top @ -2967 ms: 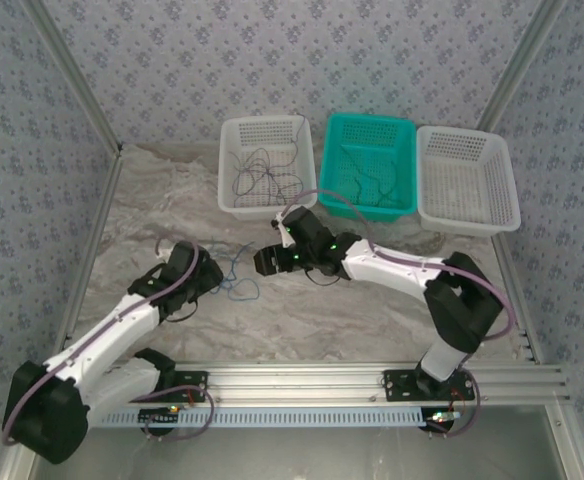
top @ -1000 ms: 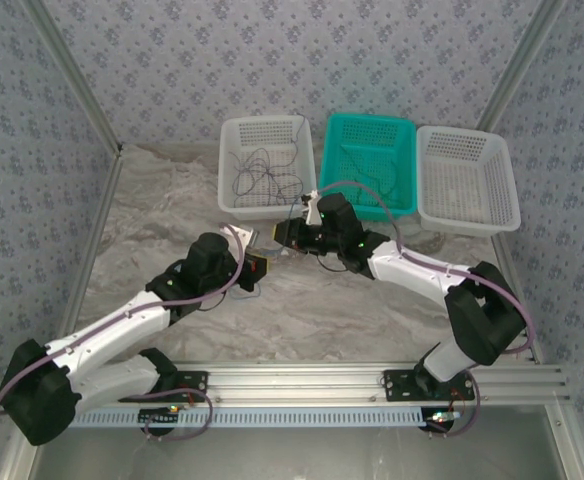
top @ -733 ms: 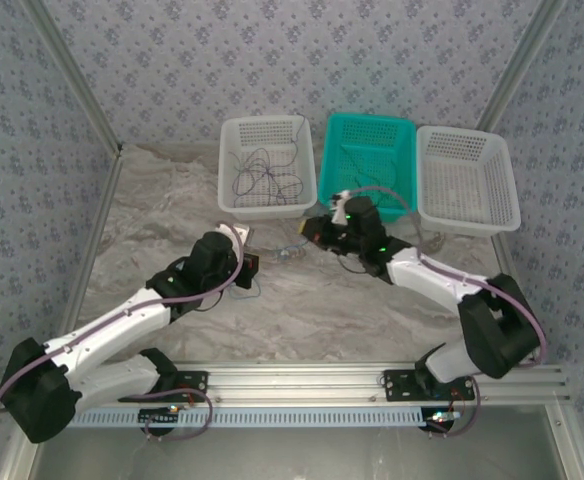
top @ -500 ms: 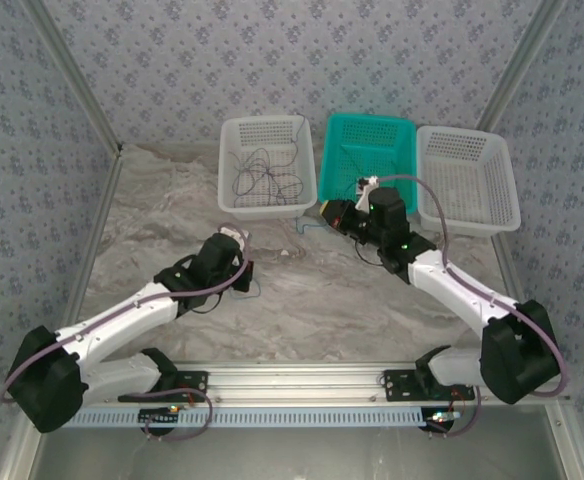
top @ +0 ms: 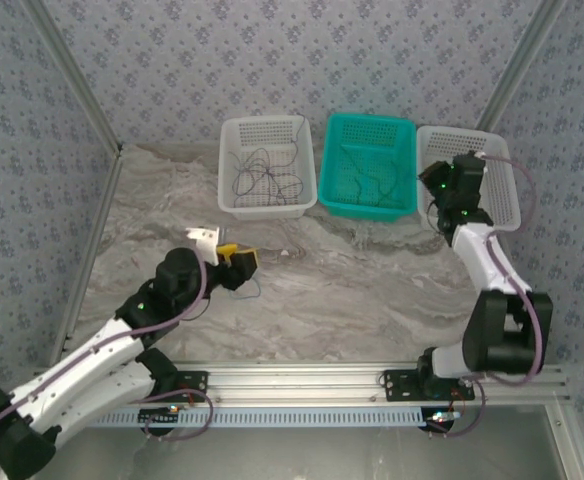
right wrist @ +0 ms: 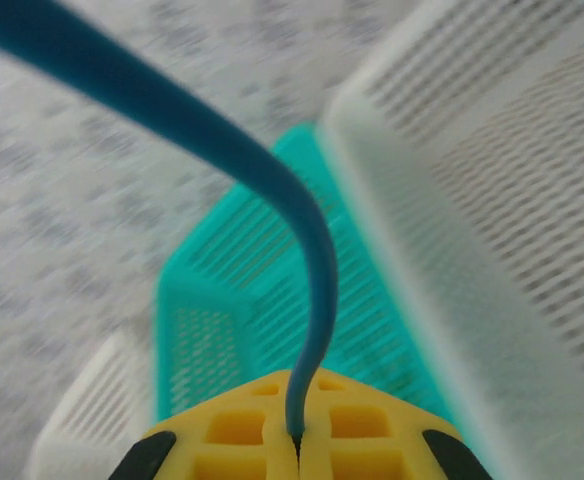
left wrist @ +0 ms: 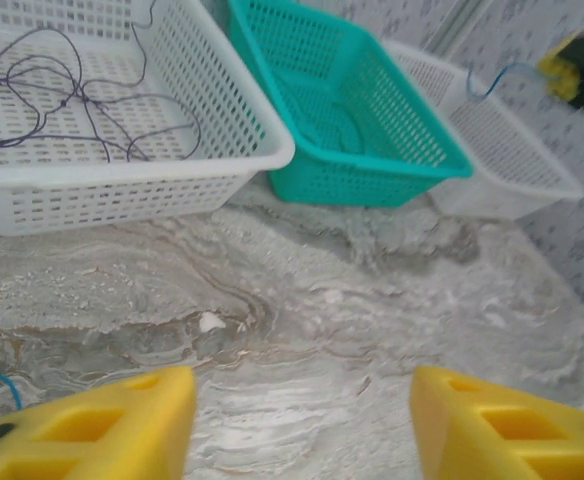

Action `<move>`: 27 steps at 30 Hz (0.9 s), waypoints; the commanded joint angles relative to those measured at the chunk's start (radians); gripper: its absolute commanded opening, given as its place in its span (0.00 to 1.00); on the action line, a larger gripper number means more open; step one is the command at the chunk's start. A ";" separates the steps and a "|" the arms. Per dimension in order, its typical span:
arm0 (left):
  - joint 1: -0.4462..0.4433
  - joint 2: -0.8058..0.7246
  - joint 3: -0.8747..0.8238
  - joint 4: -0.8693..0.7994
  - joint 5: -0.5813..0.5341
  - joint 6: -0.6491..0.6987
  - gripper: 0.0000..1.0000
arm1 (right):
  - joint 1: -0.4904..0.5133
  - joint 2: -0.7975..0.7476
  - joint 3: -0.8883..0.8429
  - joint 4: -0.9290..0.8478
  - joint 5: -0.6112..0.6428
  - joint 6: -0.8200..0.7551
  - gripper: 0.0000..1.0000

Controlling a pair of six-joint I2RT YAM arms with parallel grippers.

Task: Untangle the cables

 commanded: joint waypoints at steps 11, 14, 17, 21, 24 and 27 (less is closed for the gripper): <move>0.019 -0.209 -0.059 -0.244 -0.190 -0.160 0.81 | -0.172 0.296 0.344 -0.339 -0.026 0.143 0.73; 0.034 -0.165 -0.042 -0.254 -0.172 -0.168 0.82 | -0.171 0.273 0.362 -0.413 -0.030 0.170 1.00; 0.050 -0.105 -0.015 -0.269 -0.165 -0.171 0.81 | -0.168 0.226 0.348 -0.416 -0.066 0.144 1.00; 0.082 -0.023 0.002 -0.263 -0.168 -0.196 0.79 | -0.111 0.113 0.287 -0.389 -0.112 0.068 1.00; 0.127 0.041 0.019 -0.263 -0.151 -0.222 0.74 | -0.028 -0.004 0.259 -0.421 -0.112 -0.036 1.00; 0.199 0.096 0.029 -0.269 -0.120 -0.269 0.73 | 0.104 -0.125 0.209 -0.417 -0.080 -0.152 0.99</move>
